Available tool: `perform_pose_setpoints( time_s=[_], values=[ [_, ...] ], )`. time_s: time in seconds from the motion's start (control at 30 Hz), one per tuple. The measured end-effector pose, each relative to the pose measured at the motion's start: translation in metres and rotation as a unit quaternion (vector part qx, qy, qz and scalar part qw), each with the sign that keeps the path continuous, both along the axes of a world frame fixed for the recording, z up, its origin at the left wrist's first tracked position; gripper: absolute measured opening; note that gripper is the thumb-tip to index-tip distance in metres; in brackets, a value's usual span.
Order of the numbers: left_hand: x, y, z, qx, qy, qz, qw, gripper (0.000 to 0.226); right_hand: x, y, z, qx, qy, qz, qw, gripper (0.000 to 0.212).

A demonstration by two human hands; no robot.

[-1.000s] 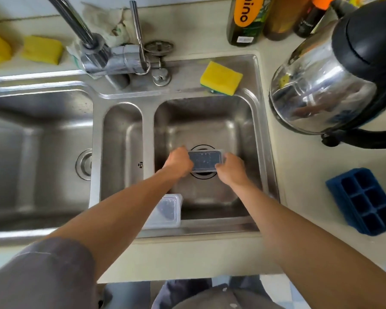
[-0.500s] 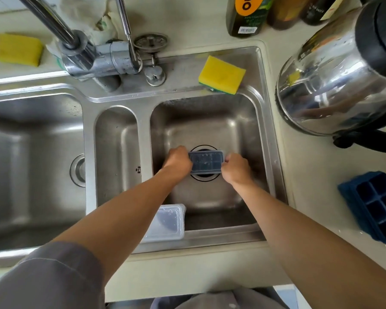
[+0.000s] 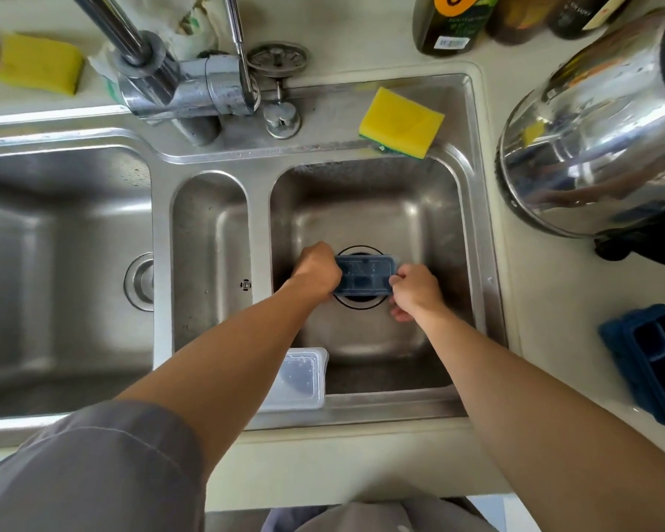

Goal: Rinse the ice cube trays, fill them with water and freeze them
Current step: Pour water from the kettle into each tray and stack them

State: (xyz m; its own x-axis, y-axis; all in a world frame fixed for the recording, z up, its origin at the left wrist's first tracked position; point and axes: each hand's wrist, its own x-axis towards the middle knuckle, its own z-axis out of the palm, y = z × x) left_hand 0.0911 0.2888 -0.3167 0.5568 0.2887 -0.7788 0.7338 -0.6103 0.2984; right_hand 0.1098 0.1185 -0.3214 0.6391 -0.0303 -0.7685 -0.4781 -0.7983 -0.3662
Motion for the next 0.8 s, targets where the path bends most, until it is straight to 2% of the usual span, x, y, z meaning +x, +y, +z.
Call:
perform_pose_setpoints(
  time_s=[0.1,0.2,0.3,0.37,0.47,0.63,0.8],
  values=[
    [-0.001,0.001,0.01,-0.012,0.001,0.002,1.0,0.023,-0.003,-0.001,0.015,0.015,0.011,-0.003,1.0,0.014],
    [-0.002,0.0,0.026,-0.028,-0.039,0.063,0.997,0.052,-0.011,-0.005,0.032,0.052,-0.007,-0.024,0.998,0.016],
    [-0.004,-0.001,0.043,0.002,-0.117,0.113,0.987,0.073,-0.018,-0.009,0.06,0.104,-0.021,-0.039,0.994,0.019],
    [-0.01,-0.004,0.056,-0.012,-0.155,0.161,0.975,0.067,-0.02,-0.01,0.081,0.125,-0.037,-0.026,0.991,0.022],
    [-0.017,-0.013,0.073,-0.054,-0.163,0.204,0.964,0.065,-0.025,-0.016,0.109,0.137,-0.061,0.013,0.989,0.021],
    [-0.025,-0.025,0.114,-0.007,-0.183,0.157,0.971,0.059,-0.036,-0.036,0.147,0.155,-0.058,0.062,0.984,0.022],
    [-0.028,-0.033,0.147,-0.005,-0.179,0.124,0.976,0.045,-0.025,-0.044,0.177,0.102,-0.173,0.078,0.977,0.05]
  ],
)
